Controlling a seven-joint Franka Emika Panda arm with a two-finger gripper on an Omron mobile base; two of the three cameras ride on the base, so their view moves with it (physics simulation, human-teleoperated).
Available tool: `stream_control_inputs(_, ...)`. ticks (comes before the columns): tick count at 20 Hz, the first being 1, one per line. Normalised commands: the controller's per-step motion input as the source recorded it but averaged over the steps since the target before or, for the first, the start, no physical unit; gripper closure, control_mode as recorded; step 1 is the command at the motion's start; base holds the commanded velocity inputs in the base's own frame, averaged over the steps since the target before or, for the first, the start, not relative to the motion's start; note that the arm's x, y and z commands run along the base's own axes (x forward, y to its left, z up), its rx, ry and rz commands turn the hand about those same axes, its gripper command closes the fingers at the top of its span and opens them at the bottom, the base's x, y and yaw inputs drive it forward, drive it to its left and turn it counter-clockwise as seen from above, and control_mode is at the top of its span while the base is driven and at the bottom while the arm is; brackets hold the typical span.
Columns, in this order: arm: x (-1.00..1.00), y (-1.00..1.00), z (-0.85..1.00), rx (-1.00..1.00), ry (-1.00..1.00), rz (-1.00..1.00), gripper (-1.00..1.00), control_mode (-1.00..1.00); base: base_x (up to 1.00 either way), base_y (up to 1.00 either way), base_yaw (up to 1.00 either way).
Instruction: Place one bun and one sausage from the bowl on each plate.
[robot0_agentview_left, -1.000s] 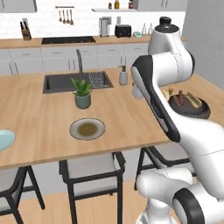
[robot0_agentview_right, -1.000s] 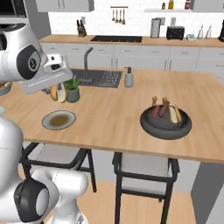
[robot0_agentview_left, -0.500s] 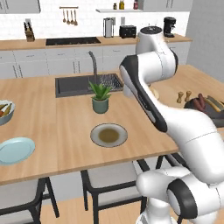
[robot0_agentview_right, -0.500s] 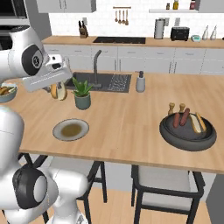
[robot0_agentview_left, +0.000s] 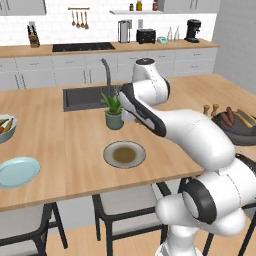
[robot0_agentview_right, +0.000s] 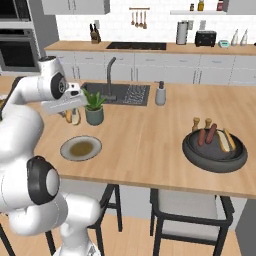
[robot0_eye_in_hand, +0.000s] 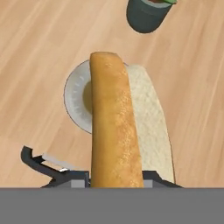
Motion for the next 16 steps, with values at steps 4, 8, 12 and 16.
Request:
stream_control_inputs(4, 0.35, 0.13, -0.98, 0.11, 0.0, 0.0, 1.0, -1.0, 0.0, 0.0, 0.0)
stream_control_inputs(8, 0.03, 0.0, -0.94, 0.03, 0.0, 0.0, 1.0, -1.0, 0.0, 0.0, 0.0)
stream_control_inputs(12, 0.15, 0.0, -0.74, 0.0, 0.0, 0.0, 1.0, -1.0, 0.0, 0.0, 0.0)
stream_control_inputs(16, 0.52, 0.0, -0.47, 0.0, 0.02, 0.0, 1.0, -1.0, 0.0, 0.0, 0.0)
